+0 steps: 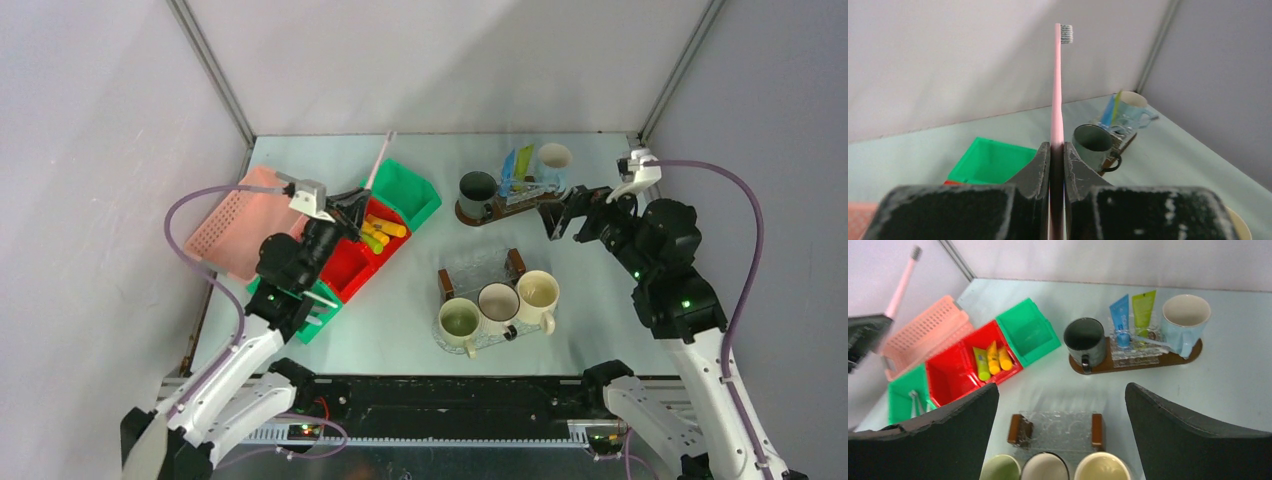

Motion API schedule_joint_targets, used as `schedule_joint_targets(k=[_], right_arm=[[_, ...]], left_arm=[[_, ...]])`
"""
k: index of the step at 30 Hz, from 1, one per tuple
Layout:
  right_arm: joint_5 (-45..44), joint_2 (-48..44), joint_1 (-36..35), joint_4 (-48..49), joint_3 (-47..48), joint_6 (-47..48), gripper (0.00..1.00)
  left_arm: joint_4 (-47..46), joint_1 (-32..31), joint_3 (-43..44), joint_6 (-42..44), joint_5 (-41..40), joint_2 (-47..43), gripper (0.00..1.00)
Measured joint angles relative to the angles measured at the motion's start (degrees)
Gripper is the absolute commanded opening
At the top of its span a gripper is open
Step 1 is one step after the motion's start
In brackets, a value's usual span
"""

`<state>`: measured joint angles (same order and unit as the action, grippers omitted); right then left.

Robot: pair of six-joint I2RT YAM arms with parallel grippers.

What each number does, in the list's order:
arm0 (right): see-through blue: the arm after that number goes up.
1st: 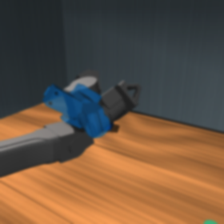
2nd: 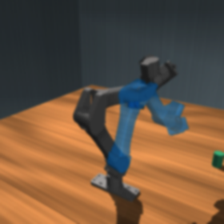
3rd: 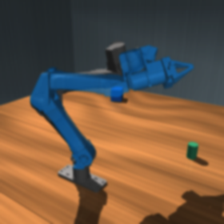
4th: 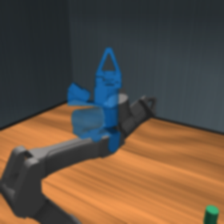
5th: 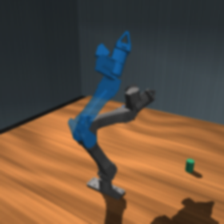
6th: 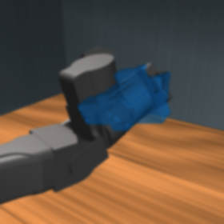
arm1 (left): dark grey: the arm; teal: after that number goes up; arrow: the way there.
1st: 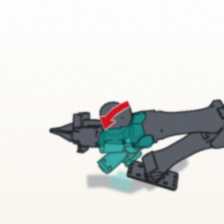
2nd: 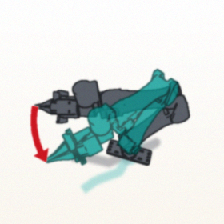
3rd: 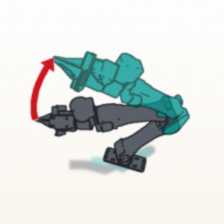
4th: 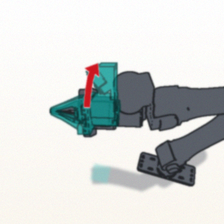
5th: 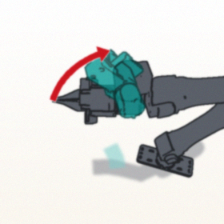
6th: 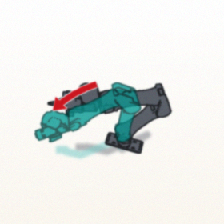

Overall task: Prepare toiletry sets of a toothbrush and toothpaste on the tray
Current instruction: Pick up the toothbrush from the storage box.

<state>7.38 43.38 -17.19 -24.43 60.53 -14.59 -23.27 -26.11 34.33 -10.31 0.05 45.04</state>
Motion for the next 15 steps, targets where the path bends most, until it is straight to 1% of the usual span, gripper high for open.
schedule_joint_targets(k=[8, 12, 15], right_arm=[[4.0, 5.8, 0.0, -2.0, 9.9, -6.6, 0.99], [8.0, 9.9, 0.0, -3.3, 14.9, -9.5, 0.99], [11.4, 12.3, 0.0, -4.1, 16.7, -11.7, 0.99]], left_arm=[[-9.7, -5.8, 0.5, 5.8, 8.9, 7.0, 0.05], [-12.7, -9.7, 1.8, 9.4, 11.1, 9.3, 0.03], [-15.2, -12.6, 2.8, 12.1, 12.4, 11.0, 0.03]])
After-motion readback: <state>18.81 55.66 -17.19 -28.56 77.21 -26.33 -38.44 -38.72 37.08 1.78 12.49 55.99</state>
